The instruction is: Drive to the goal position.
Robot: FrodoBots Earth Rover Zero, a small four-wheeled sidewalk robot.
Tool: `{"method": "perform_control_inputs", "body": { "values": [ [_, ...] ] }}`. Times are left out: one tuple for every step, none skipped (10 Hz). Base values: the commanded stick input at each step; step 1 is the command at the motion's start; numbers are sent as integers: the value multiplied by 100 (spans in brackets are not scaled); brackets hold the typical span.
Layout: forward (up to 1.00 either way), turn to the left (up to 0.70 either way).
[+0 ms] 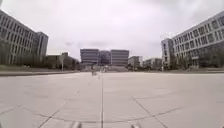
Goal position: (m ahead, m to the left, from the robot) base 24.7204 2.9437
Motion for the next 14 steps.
{"method": "perform_control_inputs", "body": {
  "values": [
    [70, 0],
    [70, 0],
    [70, 0],
    [70, 0],
    [70, 0],
    [70, 0],
    [70, 0],
    [70, 0],
    [70, 0],
    [70, 0],
    [70, 1],
    [70, 2],
    [70, 3],
    [70, 9]
  ]
}}
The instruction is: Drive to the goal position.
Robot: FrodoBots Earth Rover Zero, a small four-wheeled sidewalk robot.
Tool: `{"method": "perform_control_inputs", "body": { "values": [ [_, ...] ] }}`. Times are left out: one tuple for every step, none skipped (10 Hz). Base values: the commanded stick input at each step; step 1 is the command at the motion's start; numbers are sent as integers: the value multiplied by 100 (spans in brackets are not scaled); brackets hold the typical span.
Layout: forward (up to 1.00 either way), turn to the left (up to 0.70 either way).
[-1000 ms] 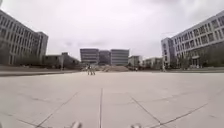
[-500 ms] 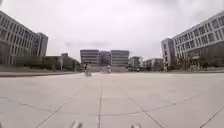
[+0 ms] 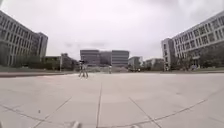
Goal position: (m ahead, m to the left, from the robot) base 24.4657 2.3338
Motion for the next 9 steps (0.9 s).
{"method": "perform_control_inputs", "body": {
  "values": [
    [70, 17],
    [70, 18],
    [70, 6],
    [70, 3],
    [70, 2],
    [70, 2],
    [70, 2],
    [70, 2],
    [70, 2]
  ]
}}
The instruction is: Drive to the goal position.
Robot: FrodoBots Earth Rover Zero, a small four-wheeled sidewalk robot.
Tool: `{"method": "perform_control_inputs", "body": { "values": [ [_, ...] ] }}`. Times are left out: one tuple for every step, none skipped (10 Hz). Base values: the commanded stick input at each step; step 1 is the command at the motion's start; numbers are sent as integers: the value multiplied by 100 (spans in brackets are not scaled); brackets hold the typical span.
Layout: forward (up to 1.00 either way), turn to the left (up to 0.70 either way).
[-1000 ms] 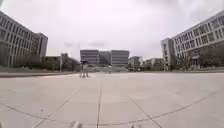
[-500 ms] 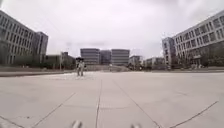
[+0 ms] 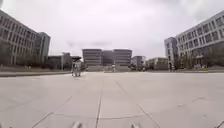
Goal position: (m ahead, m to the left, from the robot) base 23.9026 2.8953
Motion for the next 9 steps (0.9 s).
{"method": "perform_control_inputs", "body": {
  "values": [
    [70, 2],
    [70, 2],
    [70, 2],
    [70, 2],
    [70, 2],
    [70, 2],
    [70, 2],
    [70, 2],
    [70, 2]
  ]
}}
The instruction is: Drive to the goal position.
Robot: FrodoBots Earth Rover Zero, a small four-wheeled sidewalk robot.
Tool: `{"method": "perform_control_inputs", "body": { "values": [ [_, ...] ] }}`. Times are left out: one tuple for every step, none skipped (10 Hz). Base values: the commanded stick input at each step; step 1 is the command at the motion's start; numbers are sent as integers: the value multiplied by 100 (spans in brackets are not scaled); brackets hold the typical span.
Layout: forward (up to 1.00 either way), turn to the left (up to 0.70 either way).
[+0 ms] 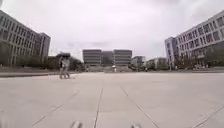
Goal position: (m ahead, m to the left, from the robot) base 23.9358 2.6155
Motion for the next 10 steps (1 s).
{"method": "perform_control_inputs", "body": {
  "values": [
    [70, 2],
    [70, 2],
    [70, 2],
    [70, 2],
    [70, 2],
    [70, 2],
    [70, 2],
    [70, 2],
    [70, 2],
    [70, 2]
  ]
}}
